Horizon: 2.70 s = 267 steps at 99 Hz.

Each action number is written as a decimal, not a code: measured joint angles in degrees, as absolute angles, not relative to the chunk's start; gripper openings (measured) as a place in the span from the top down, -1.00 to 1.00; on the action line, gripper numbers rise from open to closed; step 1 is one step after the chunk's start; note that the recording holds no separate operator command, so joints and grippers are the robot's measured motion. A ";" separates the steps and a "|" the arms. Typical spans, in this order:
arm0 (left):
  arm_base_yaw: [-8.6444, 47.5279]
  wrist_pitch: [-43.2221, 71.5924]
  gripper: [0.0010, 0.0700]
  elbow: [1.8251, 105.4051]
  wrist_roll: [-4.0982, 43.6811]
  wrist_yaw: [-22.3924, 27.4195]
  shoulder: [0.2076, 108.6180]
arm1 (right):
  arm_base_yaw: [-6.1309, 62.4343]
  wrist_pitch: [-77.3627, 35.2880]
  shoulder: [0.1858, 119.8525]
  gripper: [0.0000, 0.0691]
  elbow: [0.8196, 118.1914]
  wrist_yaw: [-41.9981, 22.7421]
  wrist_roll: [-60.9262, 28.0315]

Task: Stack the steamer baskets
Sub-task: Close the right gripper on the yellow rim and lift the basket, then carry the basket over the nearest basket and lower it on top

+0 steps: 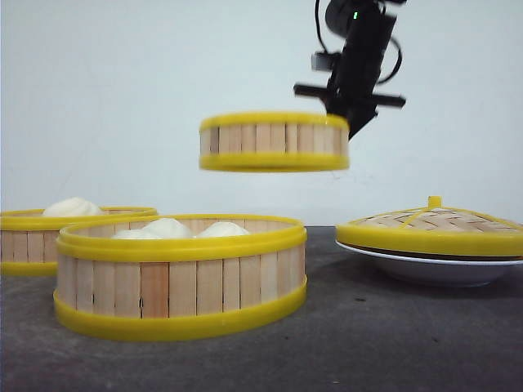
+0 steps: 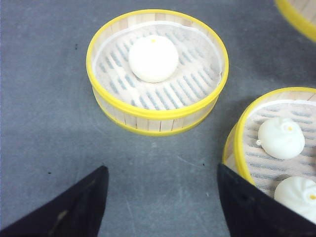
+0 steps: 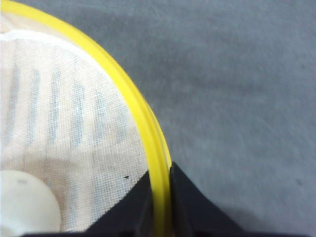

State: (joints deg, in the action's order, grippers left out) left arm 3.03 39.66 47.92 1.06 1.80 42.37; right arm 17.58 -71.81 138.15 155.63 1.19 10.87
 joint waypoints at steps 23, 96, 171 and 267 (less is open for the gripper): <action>3.03 39.70 -0.20 47.92 1.06 1.80 42.37 | 18.57 -77.38 137.29 0.93 160.09 -4.03 13.13; 3.03 40.14 -0.20 47.92 1.04 1.80 42.37 | 26.33 -77.52 105.21 0.93 131.39 -7.27 13.74; 3.03 40.10 -0.20 47.92 1.04 1.80 42.37 | 30.11 -50.63 85.34 0.93 81.69 -1.50 12.29; 3.03 40.10 -0.20 47.92 1.06 1.80 42.37 | 35.07 -30.26 98.41 0.93 77.62 2.83 11.42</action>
State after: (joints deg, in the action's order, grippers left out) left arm 3.03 40.10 47.92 1.06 1.80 42.37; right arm 35.07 -30.26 98.41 77.62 2.83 11.42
